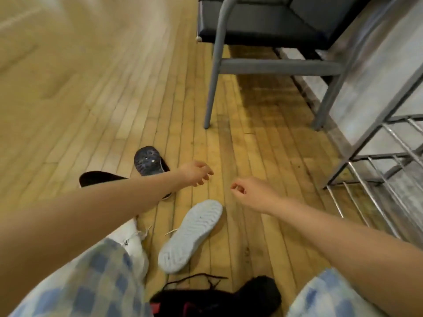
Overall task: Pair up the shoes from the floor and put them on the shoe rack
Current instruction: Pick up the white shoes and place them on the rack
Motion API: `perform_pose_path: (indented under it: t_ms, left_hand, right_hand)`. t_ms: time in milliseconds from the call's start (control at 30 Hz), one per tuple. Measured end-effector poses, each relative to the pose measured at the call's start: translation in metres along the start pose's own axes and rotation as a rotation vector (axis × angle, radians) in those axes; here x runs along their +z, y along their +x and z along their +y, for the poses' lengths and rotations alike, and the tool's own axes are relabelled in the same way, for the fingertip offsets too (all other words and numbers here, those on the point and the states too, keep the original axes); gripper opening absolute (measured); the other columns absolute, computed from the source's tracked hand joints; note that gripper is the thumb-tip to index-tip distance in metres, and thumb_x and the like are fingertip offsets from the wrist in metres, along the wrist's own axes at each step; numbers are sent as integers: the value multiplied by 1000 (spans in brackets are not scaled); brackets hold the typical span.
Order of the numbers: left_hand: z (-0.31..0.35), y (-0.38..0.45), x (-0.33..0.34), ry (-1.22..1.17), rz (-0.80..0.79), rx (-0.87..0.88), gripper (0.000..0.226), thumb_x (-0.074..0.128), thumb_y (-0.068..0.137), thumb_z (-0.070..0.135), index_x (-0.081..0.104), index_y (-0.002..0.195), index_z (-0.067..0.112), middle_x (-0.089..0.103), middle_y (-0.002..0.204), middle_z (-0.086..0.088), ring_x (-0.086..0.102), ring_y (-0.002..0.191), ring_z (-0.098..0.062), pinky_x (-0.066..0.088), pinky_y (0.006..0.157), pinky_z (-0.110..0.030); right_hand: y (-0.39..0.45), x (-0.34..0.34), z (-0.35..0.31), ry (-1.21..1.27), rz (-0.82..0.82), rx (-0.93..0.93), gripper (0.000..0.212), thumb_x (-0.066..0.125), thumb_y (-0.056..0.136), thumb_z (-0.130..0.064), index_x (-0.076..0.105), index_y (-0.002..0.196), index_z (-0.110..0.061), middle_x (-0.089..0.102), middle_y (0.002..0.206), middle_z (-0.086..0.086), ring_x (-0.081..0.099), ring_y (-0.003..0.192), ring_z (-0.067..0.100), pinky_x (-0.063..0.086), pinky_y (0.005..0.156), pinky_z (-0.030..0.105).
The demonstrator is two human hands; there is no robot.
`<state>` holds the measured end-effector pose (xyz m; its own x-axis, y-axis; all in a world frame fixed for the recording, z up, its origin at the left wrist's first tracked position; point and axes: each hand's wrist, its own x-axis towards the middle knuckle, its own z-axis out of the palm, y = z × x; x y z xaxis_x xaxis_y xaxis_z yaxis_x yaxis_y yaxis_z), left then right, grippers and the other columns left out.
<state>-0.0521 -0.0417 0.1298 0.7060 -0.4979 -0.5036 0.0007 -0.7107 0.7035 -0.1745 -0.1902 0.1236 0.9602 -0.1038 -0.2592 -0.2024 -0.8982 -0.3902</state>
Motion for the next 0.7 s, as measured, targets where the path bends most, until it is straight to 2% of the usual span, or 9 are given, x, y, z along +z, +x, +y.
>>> perform_pose_path:
  t_ms: [133, 200, 233, 300, 367, 467, 567, 633, 700]
  left_hand:
    - [-56, 9, 2, 76, -2, -77, 31, 41, 99, 27, 64, 113, 12, 61, 98, -2, 57, 79, -16, 47, 63, -24]
    - [-79, 9, 5, 174, -34, -85, 34, 40, 99, 28, 61, 119, 11, 63, 108, -4, 60, 91, -21, 50, 71, -29]
    - [-95, 7, 6, 266, -59, -80, 37, 40, 99, 30, 58, 124, 11, 62, 117, -7, 60, 101, -24, 50, 80, -33]
    - [-117, 2, 12, 524, -114, -39, 47, 39, 98, 38, 46, 136, 11, 52, 135, -13, 52, 120, -29, 44, 96, -35]
    - [-141, -5, 27, 655, -163, 14, 62, 41, 96, 49, 33, 145, 11, 41, 146, -14, 41, 131, -31, 38, 103, -37]
    - [-172, -14, 65, 597, -222, -15, 88, 49, 88, 59, 11, 151, 12, 24, 154, -15, 29, 138, -33, 33, 107, -41]
    - [-197, -20, 105, 728, -121, -66, 113, 59, 77, 63, -12, 151, 16, 15, 152, -14, 21, 140, -35, 39, 103, -46]
    - [-206, -17, 113, 705, -40, -22, 111, 60, 78, 57, -14, 150, 18, 19, 149, -13, 22, 137, -35, 41, 101, -44]
    - [-209, -10, 102, 463, -65, -25, 100, 60, 79, 52, -1, 152, 20, 28, 145, -13, 33, 131, -34, 41, 100, -43]
  right_hand:
    - [29, 41, -23, -124, -249, -103, 19, 42, 94, -37, 57, 94, -26, 55, 86, -6, 53, 80, 17, 36, 55, 27]
    - [38, 59, -33, -176, -331, -141, 19, 41, 94, -37, 54, 89, -24, 58, 89, -3, 55, 83, 19, 47, 66, 33]
    - [42, 69, -37, -204, -372, -144, 22, 41, 93, -37, 56, 90, -22, 61, 92, 0, 57, 85, 22, 48, 72, 35]
    - [45, 85, -37, -273, -439, -109, 32, 41, 94, -36, 63, 101, -15, 64, 98, 4, 60, 90, 25, 47, 75, 34]
    - [43, 102, -32, -340, -512, -77, 34, 41, 94, -36, 65, 106, -14, 66, 103, 5, 61, 94, 24, 49, 79, 34]
    - [32, 117, -18, -380, -580, -21, 32, 43, 95, -35, 64, 106, -14, 65, 104, 4, 60, 93, 21, 51, 85, 38]
    - [19, 122, -4, -352, -618, 76, 33, 42, 96, -34, 61, 116, -15, 63, 111, 3, 58, 98, 19, 50, 88, 35]
    - [13, 127, 6, -315, -588, 119, 32, 42, 97, -34, 60, 116, -17, 63, 110, 1, 58, 96, 17, 49, 83, 31]
    - [10, 136, 16, -275, -551, 164, 33, 43, 97, -35, 62, 115, -15, 65, 106, 0, 59, 93, 16, 50, 80, 29]
